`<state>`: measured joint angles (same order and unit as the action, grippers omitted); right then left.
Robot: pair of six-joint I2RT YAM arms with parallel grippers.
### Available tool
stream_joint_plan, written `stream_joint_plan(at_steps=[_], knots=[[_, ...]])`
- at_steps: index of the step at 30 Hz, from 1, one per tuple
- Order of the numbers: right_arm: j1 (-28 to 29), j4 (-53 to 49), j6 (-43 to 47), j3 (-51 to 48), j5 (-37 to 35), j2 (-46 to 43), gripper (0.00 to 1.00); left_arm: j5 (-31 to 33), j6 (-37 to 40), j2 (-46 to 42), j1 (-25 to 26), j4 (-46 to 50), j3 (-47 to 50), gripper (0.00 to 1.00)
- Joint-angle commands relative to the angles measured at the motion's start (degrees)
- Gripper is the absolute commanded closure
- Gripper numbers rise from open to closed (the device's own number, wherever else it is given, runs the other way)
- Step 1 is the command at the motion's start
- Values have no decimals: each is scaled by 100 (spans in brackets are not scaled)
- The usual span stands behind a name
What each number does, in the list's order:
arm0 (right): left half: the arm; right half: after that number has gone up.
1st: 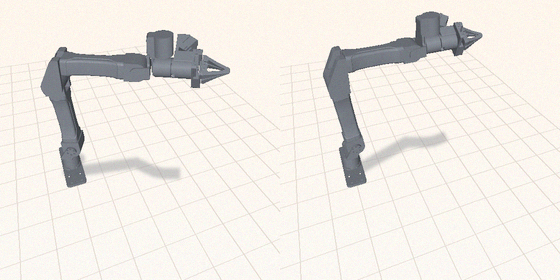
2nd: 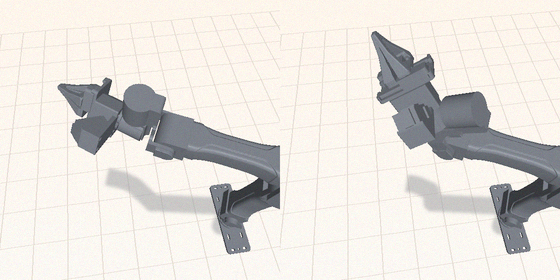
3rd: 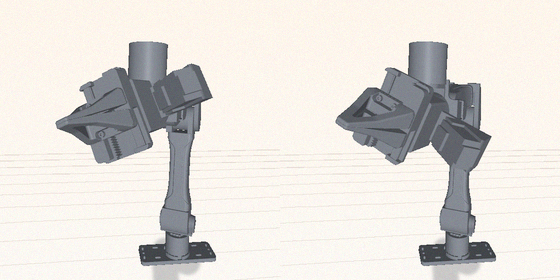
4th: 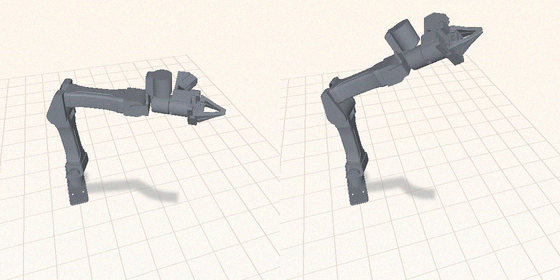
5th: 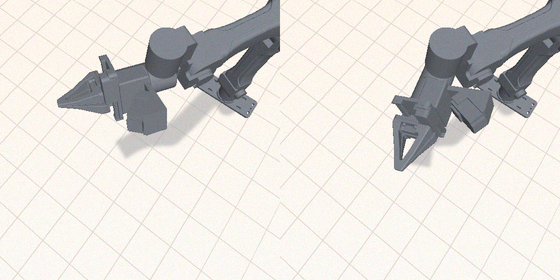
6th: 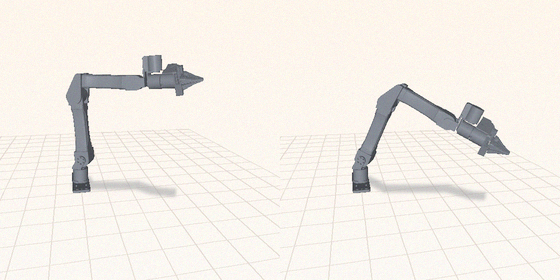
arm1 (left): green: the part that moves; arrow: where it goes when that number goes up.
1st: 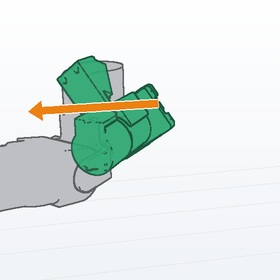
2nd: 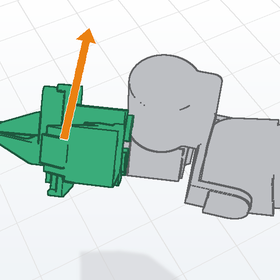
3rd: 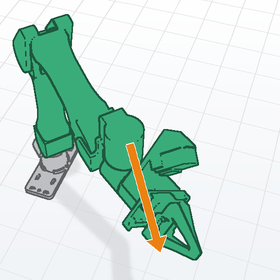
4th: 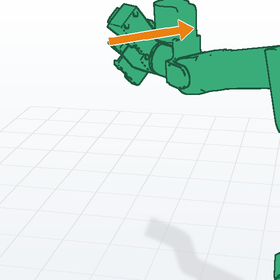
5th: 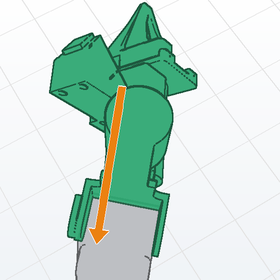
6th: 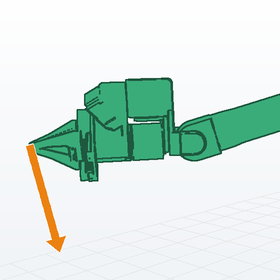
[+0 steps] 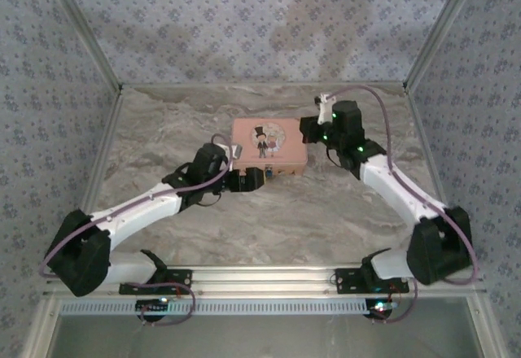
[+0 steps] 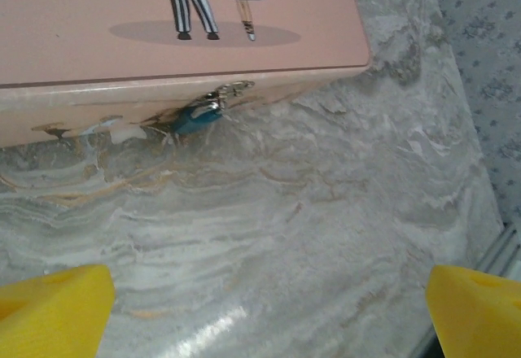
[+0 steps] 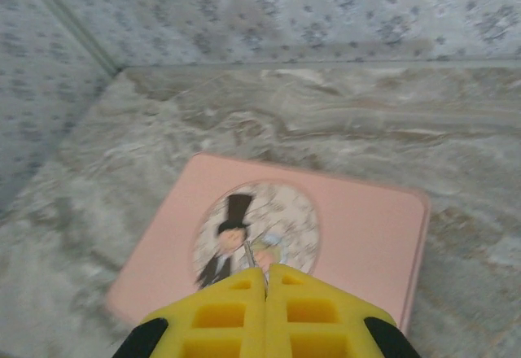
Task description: Unlock a padlock with a key
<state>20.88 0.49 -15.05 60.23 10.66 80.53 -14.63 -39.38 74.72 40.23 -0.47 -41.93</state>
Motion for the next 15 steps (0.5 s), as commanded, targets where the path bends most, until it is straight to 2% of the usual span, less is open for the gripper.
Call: stream_joint_plan(at_steps=[1, 7, 15], knots=[[-151, 37, 345, 548, -528, 668, 100, 454, -44, 337, 35, -1277, 165, 2], [-225, -79, 625, 1722, -1021, 2035, 100, 654, 313, 1135, 7, -1584, -220, 2], [-217, -521, 905, 3088, -1312, 3386, 100, 625, 395, 1779, -351, -1960, -421, 2]])
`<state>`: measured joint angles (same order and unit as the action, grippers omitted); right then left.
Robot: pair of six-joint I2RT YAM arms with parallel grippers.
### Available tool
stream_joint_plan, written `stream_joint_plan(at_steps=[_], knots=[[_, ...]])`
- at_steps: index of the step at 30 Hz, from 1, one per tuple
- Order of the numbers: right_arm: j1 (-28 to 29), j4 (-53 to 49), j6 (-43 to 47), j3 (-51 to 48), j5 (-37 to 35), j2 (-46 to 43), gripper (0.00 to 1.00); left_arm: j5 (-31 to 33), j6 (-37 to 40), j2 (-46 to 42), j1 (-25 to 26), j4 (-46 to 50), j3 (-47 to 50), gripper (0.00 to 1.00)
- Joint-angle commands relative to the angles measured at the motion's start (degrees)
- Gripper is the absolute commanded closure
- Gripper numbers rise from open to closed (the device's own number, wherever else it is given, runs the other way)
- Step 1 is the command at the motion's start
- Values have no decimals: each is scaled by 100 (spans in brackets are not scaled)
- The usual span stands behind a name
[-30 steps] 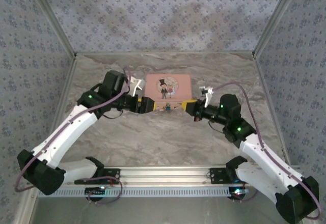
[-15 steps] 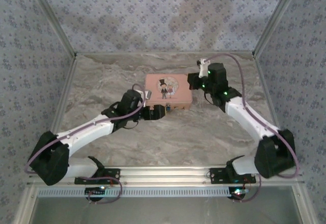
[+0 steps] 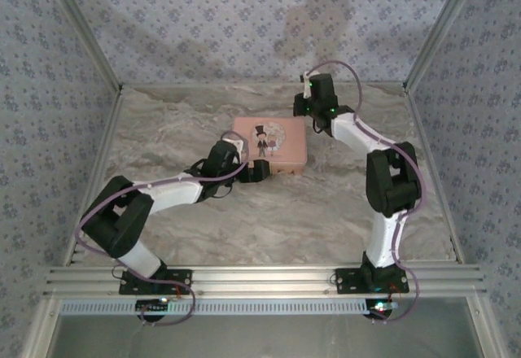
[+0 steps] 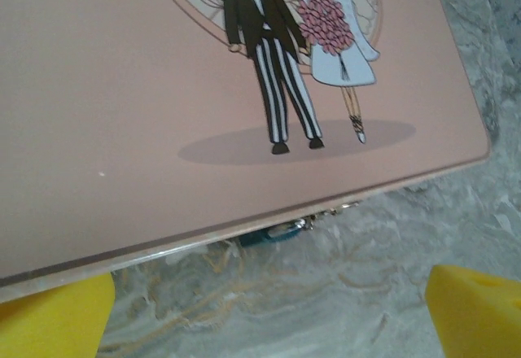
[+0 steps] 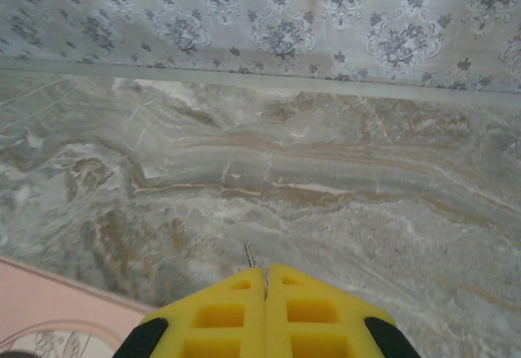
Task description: Unlock a padlock with a key
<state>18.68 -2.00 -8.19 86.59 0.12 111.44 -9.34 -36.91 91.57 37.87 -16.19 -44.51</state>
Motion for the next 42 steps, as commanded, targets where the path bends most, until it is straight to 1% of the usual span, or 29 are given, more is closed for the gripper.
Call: stream_joint_plan(at_steps=[1, 6, 8, 11, 14, 17, 22, 25, 27, 30, 37, 39, 42], knots=[[12, -337, 236, 579, -271, 435, 100, 91, 170, 126, -154, -427, -178, 2], [86, -649, 421, 1109, -415, 1050, 100, 44, 306, 266, -346, -365, -358, 2], [139, -850, 555, 1340, -480, 1270, 100, 21, 426, 309, -350, -291, -432, 2], [214, -895, 715, 1355, -561, 1354, 100, -162, 500, 352, -336, -357, -403, 2], [242, -902, 747, 1261, -509, 1348, 100, -336, 423, 436, -278, -849, -173, 2], [261, -889, 770, 1106, -456, 1320, 100, -360, 389, 592, -181, -1446, 50, 2], [294, -788, 819, 837, -403, 1234, 100, -551, 311, 1020, -96, -2099, 92, 2], [303, -739, 802, 734, -372, 1219, 100, -516, 472, 1262, -2, -2877, 266, 2], [312, -688, 786, 670, -329, 1231, 100, -331, 669, 1368, 99, -3235, 355, 2], [346, -649, 783, 632, -298, 1247, 100, -310, 747, 1549, 135, -3274, 261, 2], [385, -573, 810, 511, -258, 1240, 100, -397, 885, 1911, 216, -3758, 223, 5], [385, -534, 810, 443, -225, 1231, 100, -448, 1052, 1988, 255, -3930, 222, 6], [405, -499, 794, 345, -206, 1231, 100, -223, 1370, 2060, 367, -4282, 296, 6]])
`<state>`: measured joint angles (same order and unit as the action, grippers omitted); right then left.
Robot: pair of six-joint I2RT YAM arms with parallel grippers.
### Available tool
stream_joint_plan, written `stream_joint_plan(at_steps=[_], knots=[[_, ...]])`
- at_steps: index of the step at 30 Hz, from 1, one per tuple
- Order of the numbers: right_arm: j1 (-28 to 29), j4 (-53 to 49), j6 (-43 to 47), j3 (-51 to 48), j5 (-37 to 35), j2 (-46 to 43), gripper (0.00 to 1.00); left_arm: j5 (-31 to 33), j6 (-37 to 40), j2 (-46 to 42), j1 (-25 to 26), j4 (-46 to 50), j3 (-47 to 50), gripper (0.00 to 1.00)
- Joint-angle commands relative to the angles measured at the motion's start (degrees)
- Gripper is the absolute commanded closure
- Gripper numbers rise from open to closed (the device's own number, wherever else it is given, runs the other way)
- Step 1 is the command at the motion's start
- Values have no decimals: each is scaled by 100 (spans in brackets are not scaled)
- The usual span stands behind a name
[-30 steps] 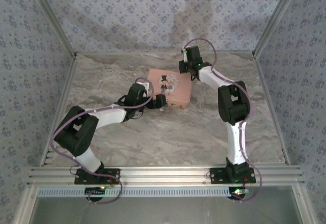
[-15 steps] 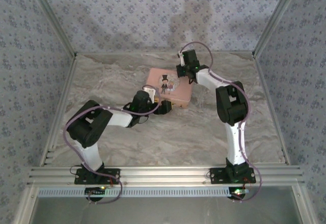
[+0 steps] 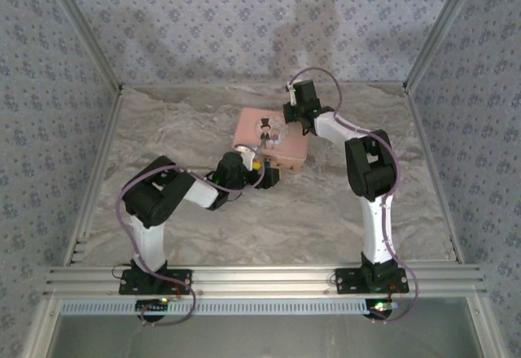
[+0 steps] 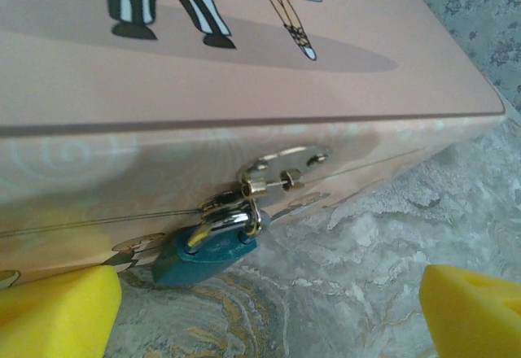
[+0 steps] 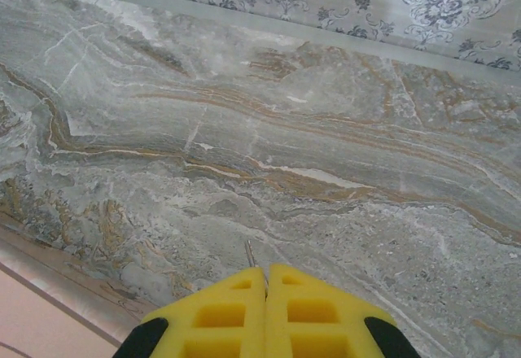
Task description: Unlock a padlock with a key
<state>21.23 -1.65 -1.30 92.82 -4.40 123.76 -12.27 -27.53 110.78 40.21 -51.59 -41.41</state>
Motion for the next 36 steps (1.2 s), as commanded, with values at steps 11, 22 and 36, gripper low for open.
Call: stream_joint_plan(at_steps=[11, 22, 36], knots=[[249, -434, 91, -601, 262, -76, 100, 1, 1083, 227, 355, -455, -549, 9], [344, -553, 139, -725, 361, -166, 100, 157, 1434, 275, 605, -413, -780, 11], [456, -583, 139, -875, 419, -300, 100, -158, 917, 470, 601, -1569, -725, 16]])
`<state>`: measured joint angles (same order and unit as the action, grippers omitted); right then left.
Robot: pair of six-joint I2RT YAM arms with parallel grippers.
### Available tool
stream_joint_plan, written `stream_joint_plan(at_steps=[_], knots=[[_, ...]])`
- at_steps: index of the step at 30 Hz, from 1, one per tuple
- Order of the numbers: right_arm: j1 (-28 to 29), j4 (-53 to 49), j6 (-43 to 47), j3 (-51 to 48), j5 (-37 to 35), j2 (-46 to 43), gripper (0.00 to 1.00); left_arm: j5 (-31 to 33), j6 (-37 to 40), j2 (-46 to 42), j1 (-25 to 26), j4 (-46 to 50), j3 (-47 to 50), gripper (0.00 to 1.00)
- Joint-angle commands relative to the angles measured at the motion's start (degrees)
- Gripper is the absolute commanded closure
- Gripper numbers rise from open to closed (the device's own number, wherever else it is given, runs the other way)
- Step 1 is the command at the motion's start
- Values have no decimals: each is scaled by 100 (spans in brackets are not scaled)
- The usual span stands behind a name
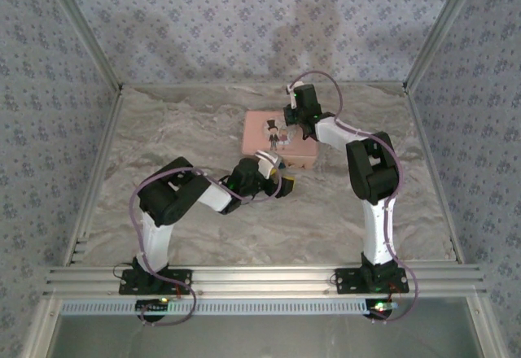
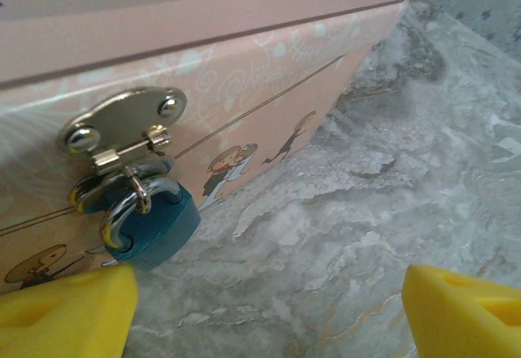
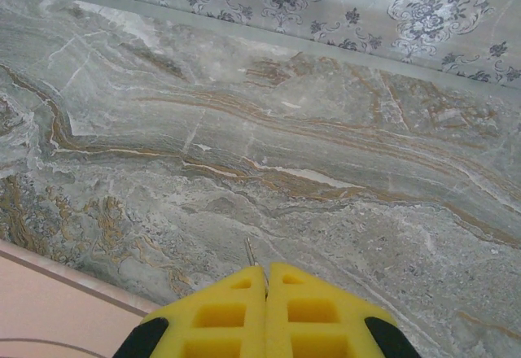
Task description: Unlock a padlock with a key
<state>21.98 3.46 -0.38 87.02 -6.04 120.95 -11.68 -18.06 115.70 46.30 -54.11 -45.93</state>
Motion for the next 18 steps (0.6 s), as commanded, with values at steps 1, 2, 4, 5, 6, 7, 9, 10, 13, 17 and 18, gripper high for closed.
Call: stream_joint_plan(at_steps=[1, 2, 4, 5, 6, 7, 9, 10, 13, 17, 18], knots=[[387, -1086, 47, -304, 579, -31, 100, -211, -100, -21, -16, -1414, -242, 16], [391, -1081, 47, -324, 578, -44, 100, -191, -154, -21, -30, -1495, -220, 16], [388, -1080, 49, -334, 587, -62, 100, -139, -294, -30, -32, -1669, -165, 15], [392, -1093, 47, -335, 585, -71, 100, -138, -343, -21, -28, -1731, -153, 14], [388, -1095, 54, -339, 595, -71, 100, -133, -397, -30, -29, -1763, -144, 15], [391, -1100, 56, -339, 596, -71, 100, -140, -436, -9, -30, -1812, -144, 15], [382, -1108, 50, -335, 556, -79, 100, -72, -510, 29, -30, -1823, -140, 16], [382, -1113, 51, -325, 543, -101, 100, -14, -530, 46, -25, -1807, -144, 16], [343, -1194, 30, -266, 541, -195, 100, 74, -688, 127, -47, -2054, -92, 16], [278, -1349, -29, -98, 487, -282, 100, 328, -979, 150, -68, -2003, -97, 15], [256, -1420, -69, -36, 512, -290, 100, 334, -1133, 186, -102, -2077, -87, 15]])
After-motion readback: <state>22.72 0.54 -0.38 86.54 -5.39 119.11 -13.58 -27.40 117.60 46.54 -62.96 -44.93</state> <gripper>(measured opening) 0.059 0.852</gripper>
